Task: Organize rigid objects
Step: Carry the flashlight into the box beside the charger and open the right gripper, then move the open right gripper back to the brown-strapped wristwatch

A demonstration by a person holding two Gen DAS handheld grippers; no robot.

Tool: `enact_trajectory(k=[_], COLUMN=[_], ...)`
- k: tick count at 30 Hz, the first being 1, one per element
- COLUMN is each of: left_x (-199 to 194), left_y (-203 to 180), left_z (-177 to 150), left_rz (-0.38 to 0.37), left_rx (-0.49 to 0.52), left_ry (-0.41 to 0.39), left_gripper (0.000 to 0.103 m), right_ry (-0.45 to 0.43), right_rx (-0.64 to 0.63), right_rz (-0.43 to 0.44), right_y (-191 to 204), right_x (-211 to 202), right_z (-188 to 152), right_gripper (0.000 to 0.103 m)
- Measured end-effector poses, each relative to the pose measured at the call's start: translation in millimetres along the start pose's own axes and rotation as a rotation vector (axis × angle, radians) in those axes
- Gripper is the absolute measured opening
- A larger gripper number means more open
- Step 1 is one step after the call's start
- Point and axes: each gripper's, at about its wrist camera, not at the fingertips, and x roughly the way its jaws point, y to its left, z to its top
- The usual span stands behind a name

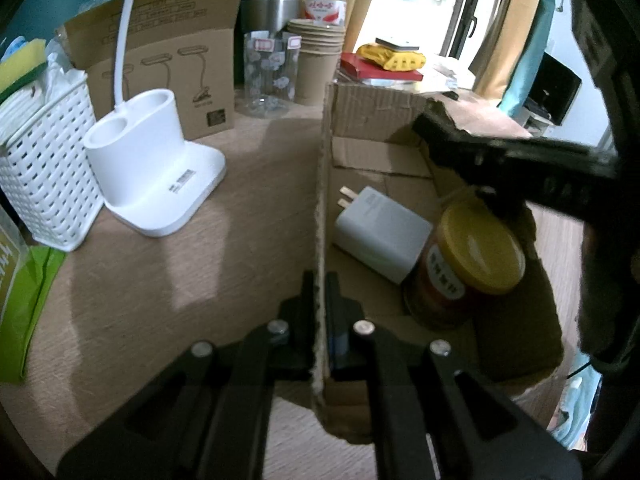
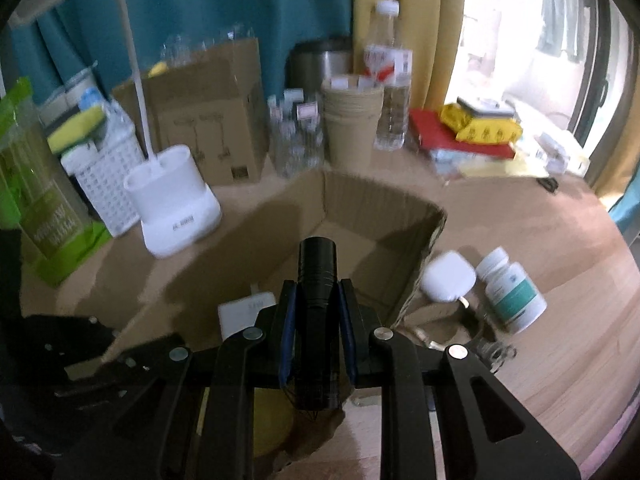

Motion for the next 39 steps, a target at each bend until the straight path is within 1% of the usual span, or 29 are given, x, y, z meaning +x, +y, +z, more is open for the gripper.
enact_trajectory(k=[4,9,10,11,13,17,22,30,31,34,39], left_x=[0,0,0,0,0,2,2,2,2,1,2], left_y=[0,0,0,0,-1,-1,0,1,1,1,3], left_z=[0,0,0,0,-1,0,0,-1,-1,-1,-1], left_rz=[0.0,-0.002,-0.001,-0.001,-0.001,-0.001,-0.002,-0.001,-0.001,-0.001,-0.001], left_rx=[0.0,-0.001,-0.001,-0.001,0.001,0.002,-0.001,0.0,0.0,0.0,0.001], left_ry=[0.0,0.0,0.001,0.001,0.001,0.001,0.001,0.001,0.001,0.001,0.001], left_gripper=[0.003,0.003,0.003,0.003,0.003,0.003,0.003,0.003,0.003,0.003,0.003], right_ry=[0.046,0.062,0.062,0.061,0.054,0.005,-0.059,-0.086,-0.083,-0.081,-0.085], right_rx=[-0.01,-0.012,-0.007,-0.004,0.003,0.025,0.081,0.145,0.152,0.17,0.193], right_rz=[0.015,0.025,0.027,0.029,0.042,0.042,-0.001,-0.086,-0.097,-0.111,-0.124], right_y=[3,6,5,4,3,-3,-23,-60,-64,-73,-82], right_x=[8,10,10,10,7,-8,-35,-60,-61,-63,-66], right_z=[-6,-8,-8,-8,-8,-9,-8,-19,-21,-27,-33], right_gripper=[0.022,0.022,0.023,0.03,0.038,0.041,0.042,0.043,0.044,0.057,0.057])
